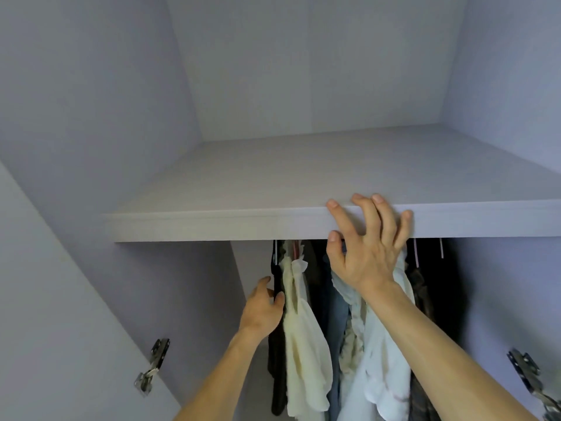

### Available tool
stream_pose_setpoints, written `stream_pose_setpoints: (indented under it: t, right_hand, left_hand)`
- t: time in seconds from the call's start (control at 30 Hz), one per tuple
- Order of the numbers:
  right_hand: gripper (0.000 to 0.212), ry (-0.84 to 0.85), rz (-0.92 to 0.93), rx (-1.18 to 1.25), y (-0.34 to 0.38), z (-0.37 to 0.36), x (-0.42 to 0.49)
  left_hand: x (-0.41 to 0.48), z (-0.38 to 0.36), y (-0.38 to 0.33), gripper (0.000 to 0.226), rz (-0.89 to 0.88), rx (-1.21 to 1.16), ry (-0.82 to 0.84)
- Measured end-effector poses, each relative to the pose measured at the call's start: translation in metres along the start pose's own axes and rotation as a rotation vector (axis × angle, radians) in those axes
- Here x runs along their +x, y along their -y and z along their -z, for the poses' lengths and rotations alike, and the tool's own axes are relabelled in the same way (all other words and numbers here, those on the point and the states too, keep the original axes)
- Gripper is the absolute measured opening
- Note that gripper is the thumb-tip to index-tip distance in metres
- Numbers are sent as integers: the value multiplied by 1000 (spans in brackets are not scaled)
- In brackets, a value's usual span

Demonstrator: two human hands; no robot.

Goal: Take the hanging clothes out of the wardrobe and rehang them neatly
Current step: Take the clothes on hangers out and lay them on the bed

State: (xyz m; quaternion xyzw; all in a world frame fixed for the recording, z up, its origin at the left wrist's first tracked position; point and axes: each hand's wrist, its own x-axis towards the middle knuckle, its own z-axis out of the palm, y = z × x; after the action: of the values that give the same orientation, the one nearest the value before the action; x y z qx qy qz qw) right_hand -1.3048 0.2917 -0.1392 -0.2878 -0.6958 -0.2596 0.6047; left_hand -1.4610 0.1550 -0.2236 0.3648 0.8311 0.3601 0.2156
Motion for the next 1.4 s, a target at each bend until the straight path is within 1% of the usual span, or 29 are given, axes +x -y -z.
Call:
stream_pose_setpoints:
  t: [0.13, 0.23, 0.3, 0.4, 0.5, 0.6, 0.73, 0.87, 1.0, 1.1, 1.17, 1.27, 1.33, 1.4]
  right_hand:
    - [46, -34, 0, 15, -1, -4, -2]
    - [47, -42, -11, 12, 1, -5, -2]
    - [47, -40, -16, 19, 2, -5, -2]
    - [46, -54, -19, 20, 3, -7, -1]
    - [46, -66, -18, 19, 3, -8, -2]
    - [46, -61, -19, 21, 3, -7, -1]
    - [45, -21, -29, 26, 4, -3, -1]
    - [44, 16, -58, 46, 6, 1, 0]
    - [45, 57, -82, 74, 8, 5, -1]
    - [48, 113, -100, 113, 11, 14, 2]
    - [55, 172, -118, 155, 14, 23, -2]
    - [64, 270, -114, 293, 28, 38, -27]
    - [61, 411, -121, 449, 43, 46, -56]
    - [57, 611, -173, 595, 63, 52, -85]
  left_hand:
    - [13, -8, -9, 53, 5, -38, -54]
    - [18, -12, -10, 55, 18, -112, -92]
    - [19, -12, -7, 49, 37, -170, -150]
    - [15, -8, -6, 37, 2, -229, -240]
    - [14, 3, -10, 44, -46, -236, -216]
    - [17, 15, -9, 44, -49, -249, -212]
    - [11, 21, -7, 44, -22, -302, -289]
    - [6, 23, -14, 44, -34, -378, -368]
    - [3, 31, -19, 44, -81, -383, -382]
    - [-8, 34, -10, 43, -97, -357, -358]
    - [-22, 35, 0, 41, -103, -364, -353]
    - [-52, 40, 22, 39, -79, -353, -362]
    - [-72, 42, 47, 36, -36, -325, -361]
    - [-96, 44, 76, 37, 28, -307, -361]
